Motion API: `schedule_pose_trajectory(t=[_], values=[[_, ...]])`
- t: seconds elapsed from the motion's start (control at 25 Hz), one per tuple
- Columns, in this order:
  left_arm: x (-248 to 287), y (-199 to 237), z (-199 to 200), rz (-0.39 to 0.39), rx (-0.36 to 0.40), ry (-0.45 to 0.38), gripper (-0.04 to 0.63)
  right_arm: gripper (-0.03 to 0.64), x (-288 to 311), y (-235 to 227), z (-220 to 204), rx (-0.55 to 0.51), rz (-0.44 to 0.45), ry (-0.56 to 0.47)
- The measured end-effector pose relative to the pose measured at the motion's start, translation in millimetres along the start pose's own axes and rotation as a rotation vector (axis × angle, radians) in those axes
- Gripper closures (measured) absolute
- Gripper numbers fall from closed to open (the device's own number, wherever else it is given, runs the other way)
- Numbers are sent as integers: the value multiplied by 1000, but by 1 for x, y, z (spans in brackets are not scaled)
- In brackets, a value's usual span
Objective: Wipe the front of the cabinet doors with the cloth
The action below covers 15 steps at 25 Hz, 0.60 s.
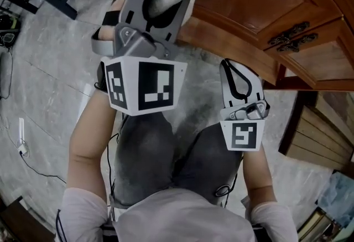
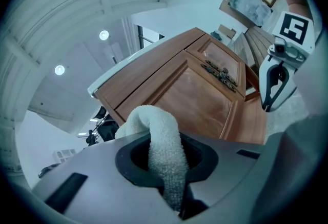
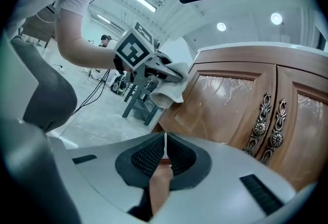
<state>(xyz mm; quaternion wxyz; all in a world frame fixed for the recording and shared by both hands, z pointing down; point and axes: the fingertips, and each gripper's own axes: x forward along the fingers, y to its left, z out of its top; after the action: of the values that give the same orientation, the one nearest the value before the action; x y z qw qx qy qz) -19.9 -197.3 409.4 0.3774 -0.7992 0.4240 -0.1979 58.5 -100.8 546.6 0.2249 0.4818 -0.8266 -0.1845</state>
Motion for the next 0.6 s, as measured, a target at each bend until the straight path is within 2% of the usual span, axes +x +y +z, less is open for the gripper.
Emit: schedule_pose_trajectory(t=[0.2, 0.6], values=[[8, 12, -30, 12, -23, 44, 522, 574, 3, -4, 0, -2, -18, 24], [24, -6, -20, -35, -32, 3, 522, 574, -7, -12, -1, -8, -77, 37]])
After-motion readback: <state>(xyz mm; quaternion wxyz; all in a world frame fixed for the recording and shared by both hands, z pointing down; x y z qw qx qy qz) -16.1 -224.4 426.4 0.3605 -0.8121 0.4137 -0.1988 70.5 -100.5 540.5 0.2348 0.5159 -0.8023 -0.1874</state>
